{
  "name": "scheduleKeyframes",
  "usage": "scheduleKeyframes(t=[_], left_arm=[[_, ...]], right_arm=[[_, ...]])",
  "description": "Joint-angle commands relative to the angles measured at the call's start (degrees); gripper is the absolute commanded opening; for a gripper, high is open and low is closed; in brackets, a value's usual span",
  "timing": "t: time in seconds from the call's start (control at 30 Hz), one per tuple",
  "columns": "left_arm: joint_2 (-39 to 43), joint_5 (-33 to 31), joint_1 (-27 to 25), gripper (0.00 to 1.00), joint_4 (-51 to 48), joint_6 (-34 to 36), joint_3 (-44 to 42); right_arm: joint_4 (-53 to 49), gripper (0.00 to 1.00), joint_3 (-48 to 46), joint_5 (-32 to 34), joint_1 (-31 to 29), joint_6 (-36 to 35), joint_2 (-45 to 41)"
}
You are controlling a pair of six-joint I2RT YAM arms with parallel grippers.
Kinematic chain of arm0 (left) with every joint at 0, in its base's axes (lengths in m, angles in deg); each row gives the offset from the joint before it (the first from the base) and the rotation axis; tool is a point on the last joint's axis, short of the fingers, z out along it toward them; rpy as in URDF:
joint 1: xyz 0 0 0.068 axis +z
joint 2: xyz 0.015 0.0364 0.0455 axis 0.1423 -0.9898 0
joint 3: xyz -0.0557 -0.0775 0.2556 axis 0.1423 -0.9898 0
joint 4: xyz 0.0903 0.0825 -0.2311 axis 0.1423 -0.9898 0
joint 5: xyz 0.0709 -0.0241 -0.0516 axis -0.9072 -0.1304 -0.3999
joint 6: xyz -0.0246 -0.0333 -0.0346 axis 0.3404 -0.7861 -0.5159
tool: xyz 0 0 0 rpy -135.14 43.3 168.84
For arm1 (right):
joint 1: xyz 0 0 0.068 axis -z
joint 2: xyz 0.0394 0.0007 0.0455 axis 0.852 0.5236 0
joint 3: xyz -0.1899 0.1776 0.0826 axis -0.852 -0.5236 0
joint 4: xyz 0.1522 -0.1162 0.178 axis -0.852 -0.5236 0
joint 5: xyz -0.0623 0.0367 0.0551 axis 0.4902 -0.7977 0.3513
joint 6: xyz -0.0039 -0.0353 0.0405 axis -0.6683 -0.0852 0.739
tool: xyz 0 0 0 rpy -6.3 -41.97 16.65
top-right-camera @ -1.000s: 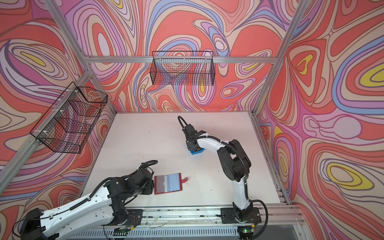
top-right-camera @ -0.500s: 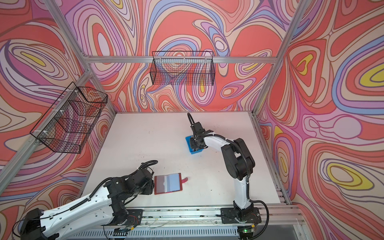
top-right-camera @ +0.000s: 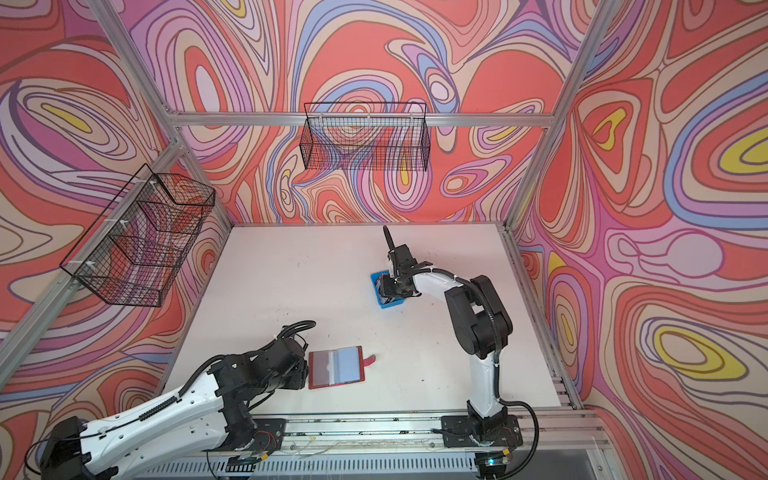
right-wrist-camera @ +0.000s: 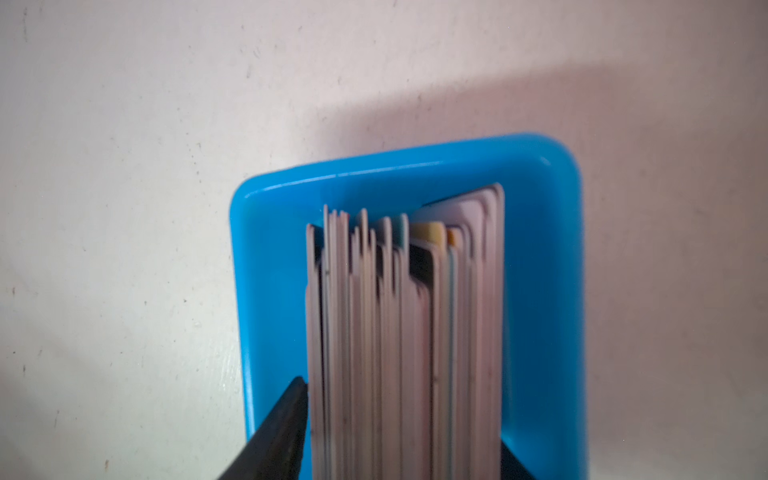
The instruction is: Put the credit cards into the card holder
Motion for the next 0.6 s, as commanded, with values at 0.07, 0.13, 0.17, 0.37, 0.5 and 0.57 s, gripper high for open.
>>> scheduleKeyframes(t=[0.07, 0.13, 0.17, 0.37, 0.5, 0.57], left_arm=[[0.39, -0.31, -0.16, 0.6, -0.3, 0.2, 0.14], [0.49, -0.31, -0.2, 0.59, -0.36, 0.19, 0.1], [0.56, -0.39, -0.2, 0.59, -0.35, 0.16, 0.1], [0.92, -0.4, -0.25, 0.6, -0.31, 0.08, -0.06], [0.88, -0.31, -0.25, 0.59, -0.32, 0.25, -0.08], [0.84, -0.39, -0.24, 0.6, -0.31, 0.2, -0.01]], right_arm=[[3.21, 0.58, -1.82, -3.32, 0.44, 0.59, -1.01], [3.62, 0.61, -2.06, -3.61, 0.6, 0.59, -1.26], [3.76, 0.63, -2.23, -3.66, 0.66, 0.49, -1.36], [4.06, 0.65, -2.67, -3.51, 0.74, 0.22, -2.18], [4.56, 0.65, -3.21, -3.38, 0.84, 0.37, -2.78], [4.56, 0.65, -3.36, -3.29, 0.92, 0.4, -2.96]])
